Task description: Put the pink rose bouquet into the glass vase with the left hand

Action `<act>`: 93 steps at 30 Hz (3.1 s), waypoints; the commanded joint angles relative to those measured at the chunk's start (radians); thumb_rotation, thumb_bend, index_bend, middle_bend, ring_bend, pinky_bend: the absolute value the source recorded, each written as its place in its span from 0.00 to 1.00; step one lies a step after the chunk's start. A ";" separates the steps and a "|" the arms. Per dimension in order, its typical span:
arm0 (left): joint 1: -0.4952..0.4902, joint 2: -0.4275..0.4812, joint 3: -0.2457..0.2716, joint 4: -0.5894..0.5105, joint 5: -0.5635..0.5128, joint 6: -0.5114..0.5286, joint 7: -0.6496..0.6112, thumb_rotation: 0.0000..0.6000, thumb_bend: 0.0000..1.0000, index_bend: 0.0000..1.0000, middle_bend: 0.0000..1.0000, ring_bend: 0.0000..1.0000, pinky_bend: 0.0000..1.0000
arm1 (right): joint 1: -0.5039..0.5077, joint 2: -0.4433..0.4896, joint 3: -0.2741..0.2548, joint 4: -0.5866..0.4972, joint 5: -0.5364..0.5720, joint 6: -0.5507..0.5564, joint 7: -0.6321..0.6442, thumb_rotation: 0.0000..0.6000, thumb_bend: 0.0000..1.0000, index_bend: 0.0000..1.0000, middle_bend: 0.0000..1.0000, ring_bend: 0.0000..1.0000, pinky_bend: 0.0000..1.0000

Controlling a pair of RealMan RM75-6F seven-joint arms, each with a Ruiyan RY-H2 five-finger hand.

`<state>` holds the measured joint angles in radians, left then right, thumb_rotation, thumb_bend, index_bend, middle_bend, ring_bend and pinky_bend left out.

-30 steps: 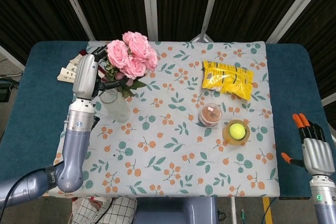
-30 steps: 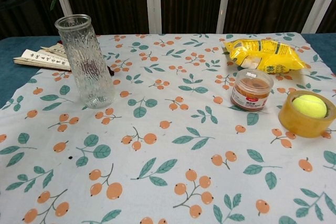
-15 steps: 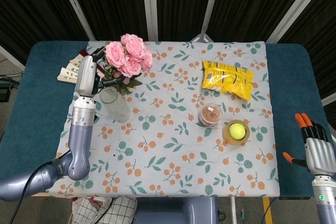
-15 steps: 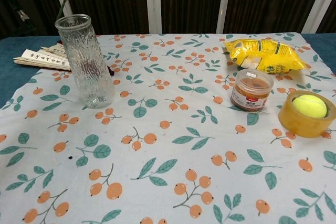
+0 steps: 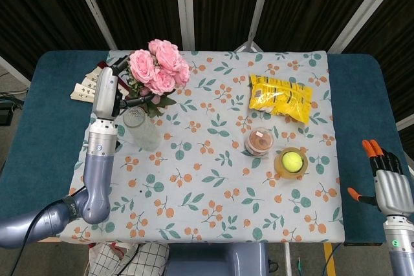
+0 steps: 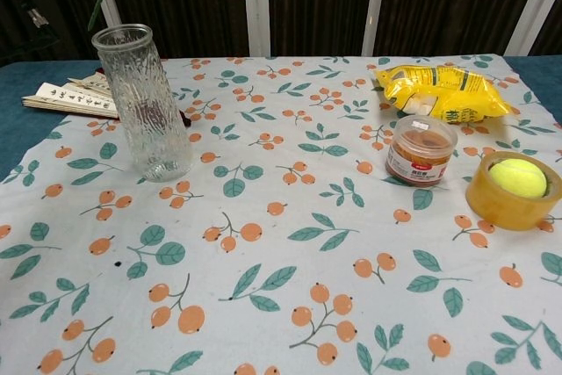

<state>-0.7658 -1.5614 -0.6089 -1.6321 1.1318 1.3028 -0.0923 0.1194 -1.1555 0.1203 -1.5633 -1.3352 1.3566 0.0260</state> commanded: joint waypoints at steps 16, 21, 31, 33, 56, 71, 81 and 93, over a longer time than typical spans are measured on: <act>-0.035 -0.046 0.014 0.021 -0.017 -0.008 -0.101 1.00 0.29 0.45 0.47 0.38 0.47 | -0.001 0.004 0.001 0.000 0.002 0.001 0.010 1.00 0.15 0.06 0.00 0.00 0.03; -0.032 -0.056 0.024 0.047 -0.006 -0.008 -0.151 1.00 0.29 0.45 0.47 0.38 0.47 | -0.002 0.005 0.001 0.002 0.000 0.003 0.016 1.00 0.16 0.06 0.00 0.00 0.03; 0.018 -0.022 0.090 0.113 0.036 -0.014 -0.202 1.00 0.29 0.44 0.46 0.38 0.47 | -0.006 0.011 -0.001 0.000 -0.010 0.010 0.036 1.00 0.15 0.06 0.00 0.00 0.02; 0.031 -0.010 0.116 0.132 0.058 -0.021 -0.219 1.00 0.28 0.43 0.45 0.37 0.47 | -0.007 0.011 0.000 -0.002 -0.009 0.012 0.034 1.00 0.15 0.06 0.00 0.00 0.02; 0.144 0.167 0.300 0.112 0.188 -0.090 -0.250 1.00 0.17 0.26 0.21 0.15 0.33 | -0.007 0.002 -0.003 -0.013 -0.022 0.027 0.010 1.00 0.16 0.06 0.00 0.00 0.01; 0.306 0.411 0.392 -0.074 0.107 -0.049 -0.035 1.00 0.19 0.22 0.18 0.12 0.28 | -0.007 -0.004 -0.005 -0.023 -0.026 0.032 -0.011 1.00 0.15 0.06 0.00 0.00 0.01; 0.563 0.443 0.538 -0.204 0.188 0.266 0.130 1.00 0.22 0.24 0.19 0.12 0.28 | -0.007 -0.007 -0.009 -0.028 -0.035 0.038 -0.028 1.00 0.15 0.06 0.00 0.00 0.01; 0.667 0.341 0.521 -0.111 0.113 0.374 0.220 1.00 0.19 0.24 0.14 0.04 0.22 | -0.002 -0.005 -0.016 -0.023 -0.050 0.037 -0.045 1.00 0.16 0.06 0.00 0.00 0.01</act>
<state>-0.1069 -1.2157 -0.0812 -1.7527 1.2277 1.6568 0.1191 0.1169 -1.1604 0.1048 -1.5868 -1.3854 1.3936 -0.0193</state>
